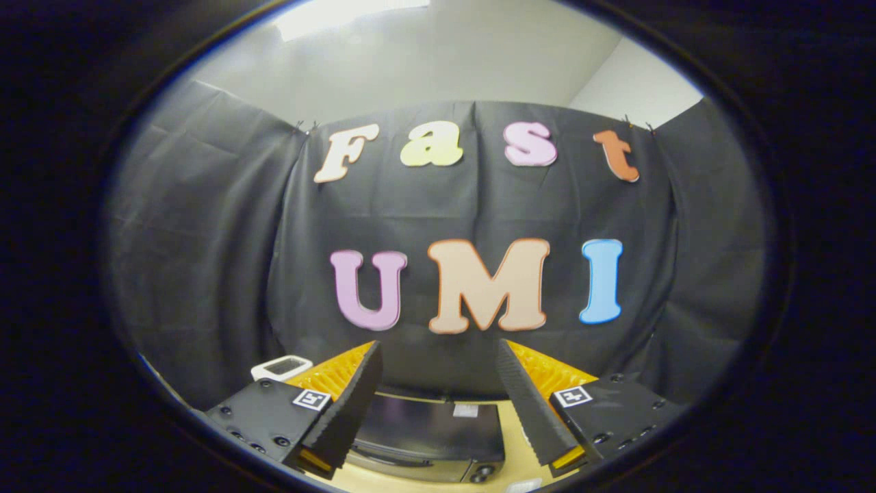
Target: Open the toaster oven, put the food inside, and close the toaster oven door.
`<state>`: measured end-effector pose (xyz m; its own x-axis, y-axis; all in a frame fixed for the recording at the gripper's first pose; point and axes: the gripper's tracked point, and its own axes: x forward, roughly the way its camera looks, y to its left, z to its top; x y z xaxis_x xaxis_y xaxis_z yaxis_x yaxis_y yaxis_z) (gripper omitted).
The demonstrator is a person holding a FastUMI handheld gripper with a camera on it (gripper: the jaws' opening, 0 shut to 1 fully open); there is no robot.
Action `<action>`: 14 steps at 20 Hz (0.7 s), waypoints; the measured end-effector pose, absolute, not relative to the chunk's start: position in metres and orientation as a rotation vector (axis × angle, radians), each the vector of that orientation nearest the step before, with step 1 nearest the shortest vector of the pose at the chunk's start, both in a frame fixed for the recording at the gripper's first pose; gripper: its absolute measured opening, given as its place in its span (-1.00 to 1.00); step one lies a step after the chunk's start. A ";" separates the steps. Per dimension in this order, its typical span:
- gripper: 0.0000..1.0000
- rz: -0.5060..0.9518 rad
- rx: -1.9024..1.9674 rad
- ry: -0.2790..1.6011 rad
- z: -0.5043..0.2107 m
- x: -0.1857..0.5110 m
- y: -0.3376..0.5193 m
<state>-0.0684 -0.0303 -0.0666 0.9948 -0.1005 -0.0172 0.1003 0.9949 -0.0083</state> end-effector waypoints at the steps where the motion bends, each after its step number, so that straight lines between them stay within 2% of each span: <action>1: 1.00 -0.111 -0.015 -0.001 -0.050 -0.068 -0.039; 7: 1.00 -0.177 -0.029 -0.109 0.021 -0.065 -0.103; 14: 1.00 -0.231 -0.073 -0.153 0.046 -0.081 -0.178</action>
